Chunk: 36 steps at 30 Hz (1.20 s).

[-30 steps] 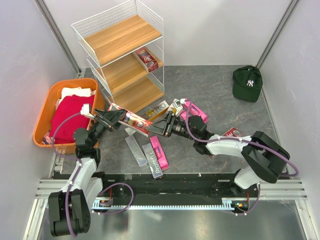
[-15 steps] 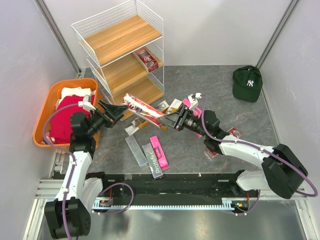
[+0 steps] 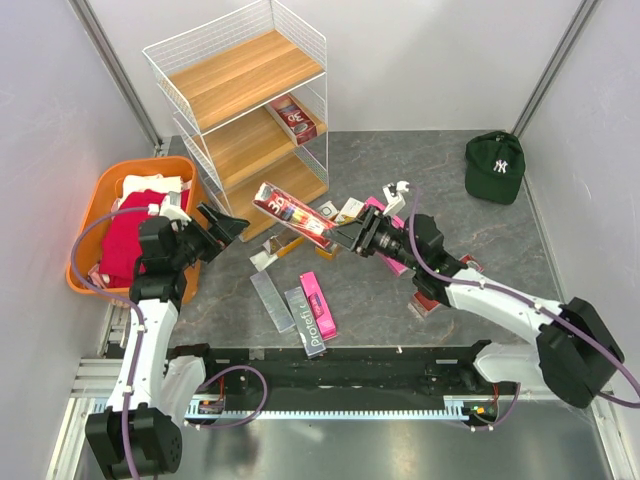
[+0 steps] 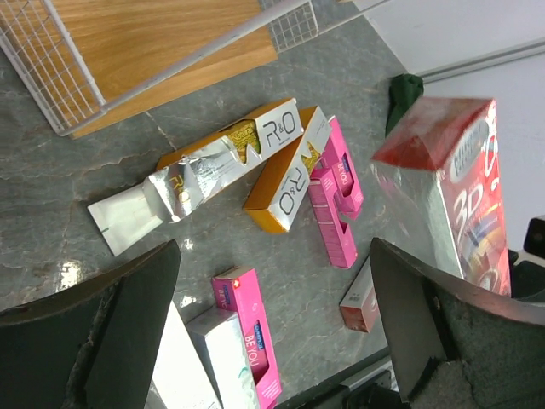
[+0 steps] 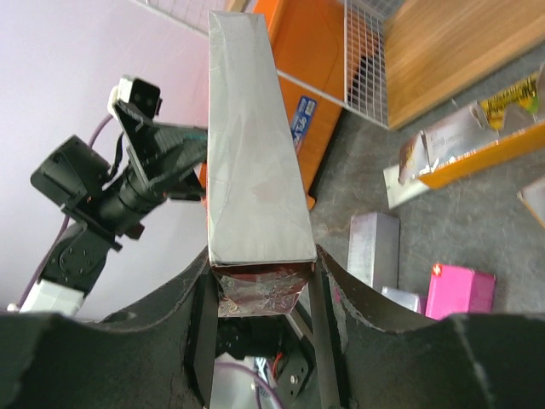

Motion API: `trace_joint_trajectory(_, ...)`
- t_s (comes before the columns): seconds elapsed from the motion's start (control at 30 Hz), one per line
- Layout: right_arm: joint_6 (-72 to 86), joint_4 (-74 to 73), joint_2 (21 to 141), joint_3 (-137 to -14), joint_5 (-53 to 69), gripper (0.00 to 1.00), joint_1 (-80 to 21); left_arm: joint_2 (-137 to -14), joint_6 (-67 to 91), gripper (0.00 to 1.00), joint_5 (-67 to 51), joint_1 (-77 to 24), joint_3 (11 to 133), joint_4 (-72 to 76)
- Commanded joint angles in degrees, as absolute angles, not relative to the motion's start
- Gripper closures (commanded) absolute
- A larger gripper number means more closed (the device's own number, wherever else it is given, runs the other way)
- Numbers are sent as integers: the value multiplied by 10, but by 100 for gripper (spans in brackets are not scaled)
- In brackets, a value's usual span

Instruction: Place and organize the toothpastes onto the shelf

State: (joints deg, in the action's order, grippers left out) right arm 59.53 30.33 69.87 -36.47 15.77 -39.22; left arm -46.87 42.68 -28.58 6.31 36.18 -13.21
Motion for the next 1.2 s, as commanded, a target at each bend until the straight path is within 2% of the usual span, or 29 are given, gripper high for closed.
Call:
trace_joint_trajectory(0.0,584,371,740,-446,155,85,-389,-458,391,0,-279,64,374,-140)
trace_joint_trajectory(0.27,598,426,851,-561,156,85,-386,-454,388,0,-283,64,370,-141)
trace_joint_trajectory(0.7,678,430,1058,-767,91,86,-381,-445,395,0,-300,64,361,-142)
trace_joint_trajectory(0.97,711,355,1138,-887,66,87,-364,-437,397,0,-309,64,358,-147)
trace_joint_trajectory(1.17,716,313,1156,-911,60,85,-339,-435,397,0,-306,64,354,-148)
